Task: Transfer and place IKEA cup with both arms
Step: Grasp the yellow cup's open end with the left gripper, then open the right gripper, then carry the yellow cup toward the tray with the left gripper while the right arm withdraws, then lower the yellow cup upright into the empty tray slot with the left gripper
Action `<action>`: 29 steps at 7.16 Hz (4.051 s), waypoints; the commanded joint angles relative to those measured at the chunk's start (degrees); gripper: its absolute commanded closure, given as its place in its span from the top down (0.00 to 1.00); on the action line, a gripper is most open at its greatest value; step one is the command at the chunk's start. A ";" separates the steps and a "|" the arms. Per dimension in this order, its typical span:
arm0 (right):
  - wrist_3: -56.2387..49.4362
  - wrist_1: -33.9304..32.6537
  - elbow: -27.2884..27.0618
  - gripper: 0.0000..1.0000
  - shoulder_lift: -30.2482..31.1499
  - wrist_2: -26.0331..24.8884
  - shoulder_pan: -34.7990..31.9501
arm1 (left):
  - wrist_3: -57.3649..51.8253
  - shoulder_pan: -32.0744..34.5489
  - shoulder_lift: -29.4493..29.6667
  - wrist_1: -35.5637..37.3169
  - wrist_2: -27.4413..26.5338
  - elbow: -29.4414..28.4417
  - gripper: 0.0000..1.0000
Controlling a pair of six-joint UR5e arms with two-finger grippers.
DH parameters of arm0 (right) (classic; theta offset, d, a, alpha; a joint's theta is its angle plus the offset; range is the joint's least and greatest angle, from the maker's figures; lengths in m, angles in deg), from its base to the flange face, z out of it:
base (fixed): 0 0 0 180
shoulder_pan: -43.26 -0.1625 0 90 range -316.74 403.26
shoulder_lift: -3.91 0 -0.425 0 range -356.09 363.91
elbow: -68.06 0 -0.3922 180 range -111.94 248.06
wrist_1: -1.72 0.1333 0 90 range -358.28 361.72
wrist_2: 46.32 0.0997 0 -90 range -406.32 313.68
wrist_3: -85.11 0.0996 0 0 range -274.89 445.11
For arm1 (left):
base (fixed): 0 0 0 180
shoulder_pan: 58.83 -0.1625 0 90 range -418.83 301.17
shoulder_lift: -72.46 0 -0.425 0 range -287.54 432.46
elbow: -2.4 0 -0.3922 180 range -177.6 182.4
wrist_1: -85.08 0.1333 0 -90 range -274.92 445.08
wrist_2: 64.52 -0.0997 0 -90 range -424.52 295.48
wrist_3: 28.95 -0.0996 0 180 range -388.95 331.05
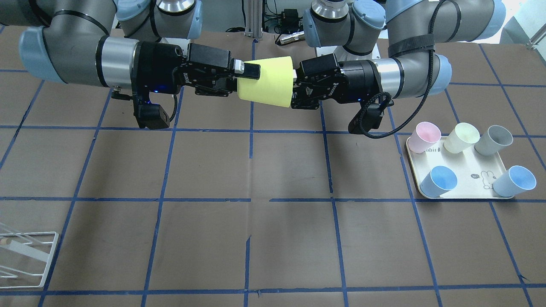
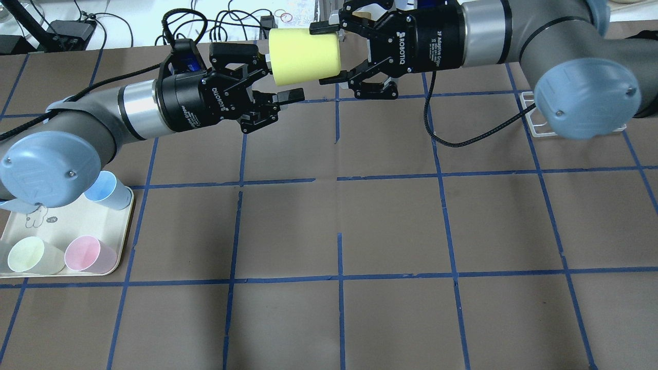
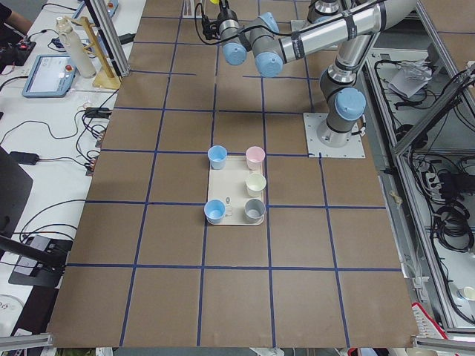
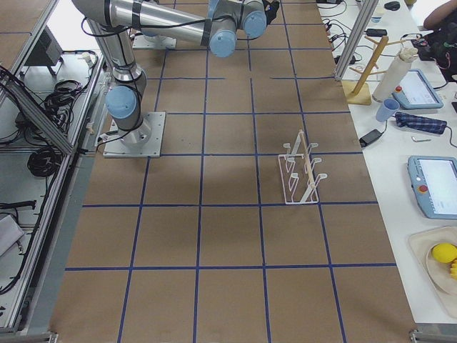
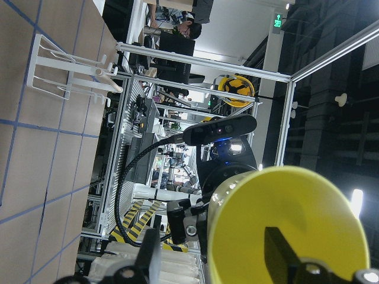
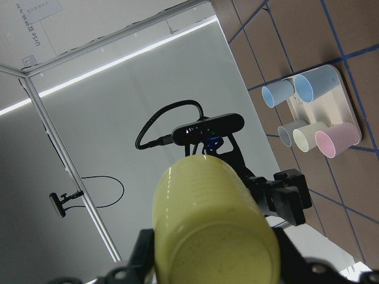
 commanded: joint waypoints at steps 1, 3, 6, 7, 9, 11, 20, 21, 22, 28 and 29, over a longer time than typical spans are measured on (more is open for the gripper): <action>0.28 0.40 -0.22 0.00 0.00 -0.30 0.07 | 0.17 0.06 -0.23 0.10 -0.02 0.22 0.31; 2.90 0.14 0.05 0.00 0.09 -0.30 0.07 | -0.01 -0.03 -0.40 0.10 -0.02 -0.04 0.05; 3.09 -0.21 0.05 0.23 0.17 -0.38 0.07 | -0.09 0.06 -0.75 0.10 -0.10 -0.04 0.00; 3.44 -0.21 0.05 0.51 0.26 -0.38 0.07 | -0.01 0.06 -0.84 0.10 -0.10 -0.04 0.00; 7.03 -0.47 0.31 1.00 0.00 -0.56 0.24 | 0.17 0.06 -0.93 0.10 -0.10 -0.12 0.00; 7.05 -0.56 0.40 1.00 0.00 -0.56 0.51 | 0.17 0.06 -0.93 0.10 -0.10 -0.13 0.00; 7.05 -1.27 2.33 1.00 8.77 -45.57 12.56 | 4.12 -14.06 -4.80 11.78 -80.33 -8.82 0.00; 6.87 -0.66 2.25 1.00 10.27 -55.13 11.16 | -5.18 -19.40 -4.45 14.14 -85.31 -9.09 0.00; 6.87 -0.22 2.33 1.00 11.07 -64.80 7.06 | -16.15 -25.97 -2.18 17.30 -86.05 -9.09 0.00; -2.70 -1.09 0.93 1.00 11.25 -84.67 0.42 | -32.96 -33.77 23.02 20.49 -93.17 -28.14 0.00; -3.66 -0.57 1.45 1.00 12.12 -84.58 0.42 | -33.23 -34.38 25.06 19.97 -93.44 -28.07 0.00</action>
